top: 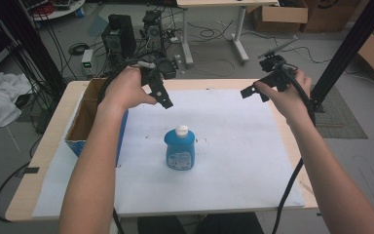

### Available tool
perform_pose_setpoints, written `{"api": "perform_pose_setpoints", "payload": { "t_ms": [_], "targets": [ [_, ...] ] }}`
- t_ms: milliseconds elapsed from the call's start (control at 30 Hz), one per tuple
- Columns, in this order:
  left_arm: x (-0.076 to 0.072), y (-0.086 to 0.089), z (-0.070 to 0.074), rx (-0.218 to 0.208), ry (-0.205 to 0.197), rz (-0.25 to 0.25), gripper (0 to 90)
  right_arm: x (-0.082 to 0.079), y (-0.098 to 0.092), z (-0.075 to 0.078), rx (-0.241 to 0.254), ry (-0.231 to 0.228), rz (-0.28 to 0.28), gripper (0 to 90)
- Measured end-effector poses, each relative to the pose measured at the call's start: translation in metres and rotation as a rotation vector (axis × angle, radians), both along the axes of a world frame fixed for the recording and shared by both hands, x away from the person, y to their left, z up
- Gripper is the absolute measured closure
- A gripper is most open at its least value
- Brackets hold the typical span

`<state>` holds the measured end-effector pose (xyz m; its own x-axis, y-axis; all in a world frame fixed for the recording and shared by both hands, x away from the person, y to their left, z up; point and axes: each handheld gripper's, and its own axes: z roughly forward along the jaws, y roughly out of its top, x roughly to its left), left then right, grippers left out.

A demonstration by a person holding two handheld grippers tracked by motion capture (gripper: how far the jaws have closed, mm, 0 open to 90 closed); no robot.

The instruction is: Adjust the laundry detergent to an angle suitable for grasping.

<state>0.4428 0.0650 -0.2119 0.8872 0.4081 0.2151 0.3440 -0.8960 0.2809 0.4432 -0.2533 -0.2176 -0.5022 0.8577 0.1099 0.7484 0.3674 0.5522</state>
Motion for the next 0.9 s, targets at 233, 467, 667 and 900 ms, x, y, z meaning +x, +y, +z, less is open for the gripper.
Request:
{"api": "perform_pose_setpoints", "payload": {
  "t_ms": [233, 467, 667, 900],
  "targets": [
    [0.000, -0.004, 0.001, -0.002, -0.007, -0.012, 15.4, 0.006, -0.013, 0.005, -0.007, 0.019, -0.031, 19.1],
    [0.001, -0.004, 0.001, 0.003, -0.009, -0.017, 15.4, 0.007, -0.021, 0.005, 0.009, 0.027, -0.044, 18.8],
    [0.000, -0.003, 0.002, 0.009, -0.011, -0.008, 15.4, 0.006, -0.024, 0.004, 0.009, 0.022, -0.039, 18.7],
    [-0.003, -0.008, 0.005, 0.005, -0.014, -0.006, 15.4, 0.003, -0.030, 0.004, 0.019, 0.014, -0.035, 18.5]
  ]
}}
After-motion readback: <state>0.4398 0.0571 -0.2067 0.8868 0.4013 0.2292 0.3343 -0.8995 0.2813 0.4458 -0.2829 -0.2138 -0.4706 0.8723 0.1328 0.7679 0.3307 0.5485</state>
